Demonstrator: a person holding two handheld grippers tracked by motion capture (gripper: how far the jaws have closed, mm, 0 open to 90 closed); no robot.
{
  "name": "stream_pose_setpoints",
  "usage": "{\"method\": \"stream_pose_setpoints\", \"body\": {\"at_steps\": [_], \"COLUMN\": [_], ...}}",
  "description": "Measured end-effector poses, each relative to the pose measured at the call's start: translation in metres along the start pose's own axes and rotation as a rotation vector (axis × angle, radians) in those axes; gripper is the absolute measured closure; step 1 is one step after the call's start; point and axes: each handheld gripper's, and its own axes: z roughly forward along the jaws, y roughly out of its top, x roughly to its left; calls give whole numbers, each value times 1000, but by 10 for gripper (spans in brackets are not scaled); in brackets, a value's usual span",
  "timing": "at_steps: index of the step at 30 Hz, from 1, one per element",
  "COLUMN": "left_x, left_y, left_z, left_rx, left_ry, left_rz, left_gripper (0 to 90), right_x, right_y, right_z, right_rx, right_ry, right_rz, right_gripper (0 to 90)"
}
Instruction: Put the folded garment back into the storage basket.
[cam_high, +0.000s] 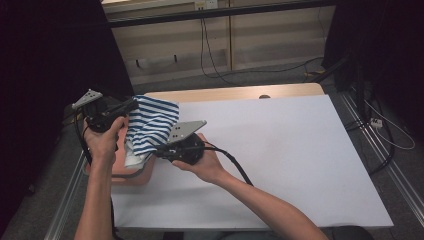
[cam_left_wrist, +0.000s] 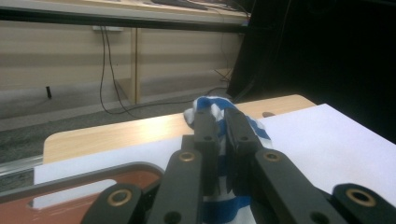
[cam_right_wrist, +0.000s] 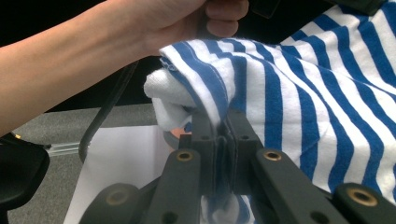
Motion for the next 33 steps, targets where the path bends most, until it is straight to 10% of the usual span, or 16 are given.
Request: {"method": "stream_pose_setpoints", "body": {"at_steps": [33], "left_x": [39], "left_y": [-7], "left_z": [-21], "left_rx": [9], "left_ry": [70], "left_rz": [-44], "left_gripper": [852], "right_x": [0], "right_y": [12], "right_z": [46], "right_rx": [7], "right_ry": [29], "right_rz": [14], "right_gripper": [842]}}
